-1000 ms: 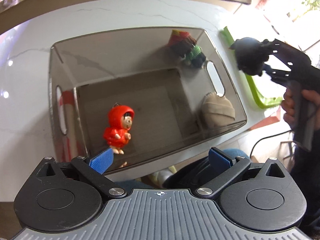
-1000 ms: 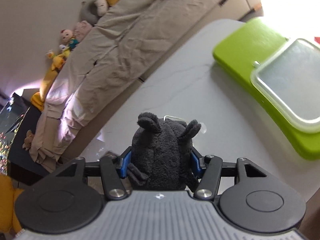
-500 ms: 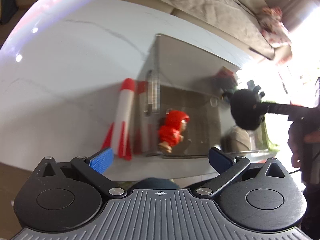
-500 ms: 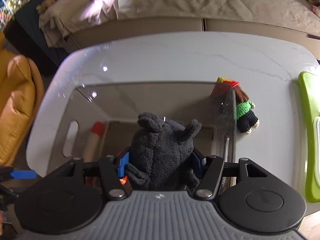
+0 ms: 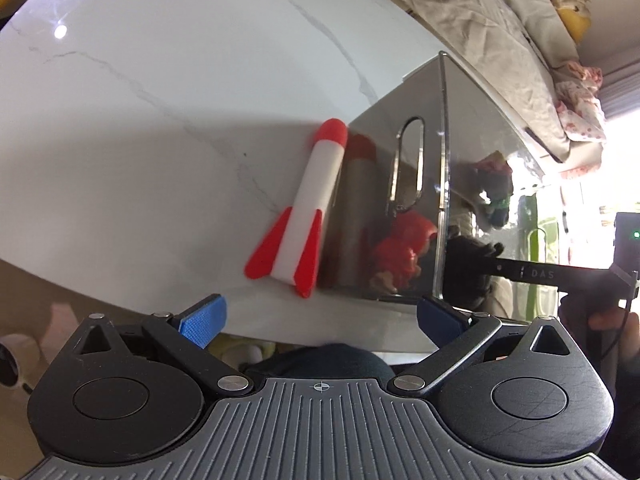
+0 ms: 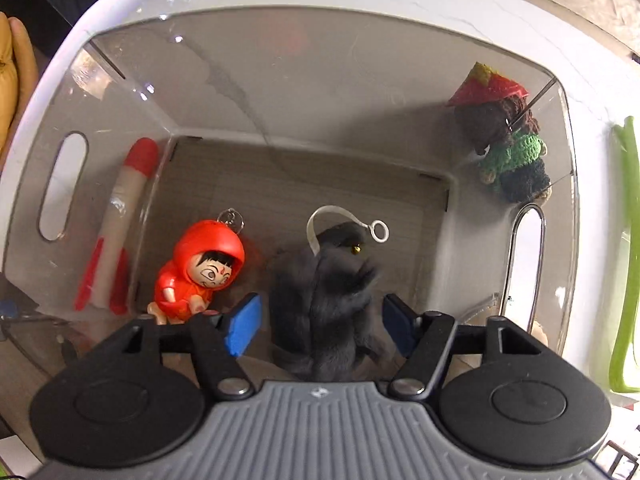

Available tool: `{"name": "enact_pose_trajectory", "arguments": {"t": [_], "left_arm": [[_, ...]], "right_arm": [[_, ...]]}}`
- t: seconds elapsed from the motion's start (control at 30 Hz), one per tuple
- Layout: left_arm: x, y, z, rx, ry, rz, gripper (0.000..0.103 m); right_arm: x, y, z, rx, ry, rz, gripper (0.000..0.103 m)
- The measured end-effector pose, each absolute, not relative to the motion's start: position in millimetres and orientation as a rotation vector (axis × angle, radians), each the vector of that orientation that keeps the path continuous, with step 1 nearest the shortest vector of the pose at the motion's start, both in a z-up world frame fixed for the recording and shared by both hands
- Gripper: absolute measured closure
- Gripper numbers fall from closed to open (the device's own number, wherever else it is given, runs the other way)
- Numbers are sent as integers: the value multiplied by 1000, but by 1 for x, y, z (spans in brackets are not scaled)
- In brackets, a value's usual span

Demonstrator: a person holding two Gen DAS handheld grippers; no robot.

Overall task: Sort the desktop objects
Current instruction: 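Drop the black plush into the bin with the right tool while the left tool moves toward the rocket, then close the left tool around the red-and-white foam rocket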

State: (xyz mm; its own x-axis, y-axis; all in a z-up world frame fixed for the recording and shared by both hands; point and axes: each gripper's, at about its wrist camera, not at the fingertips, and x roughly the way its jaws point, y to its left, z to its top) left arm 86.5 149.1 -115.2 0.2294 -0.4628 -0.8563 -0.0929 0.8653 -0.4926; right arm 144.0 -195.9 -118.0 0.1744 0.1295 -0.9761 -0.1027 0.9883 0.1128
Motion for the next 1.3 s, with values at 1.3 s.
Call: {"name": "enact_pose_trajectory", "arguments": {"t": [1.3], "left_arm": [[142,171,-218,-693,1121,-441,3]], "right_arm": [[13,-339,-53,488,954,46,12]]}}
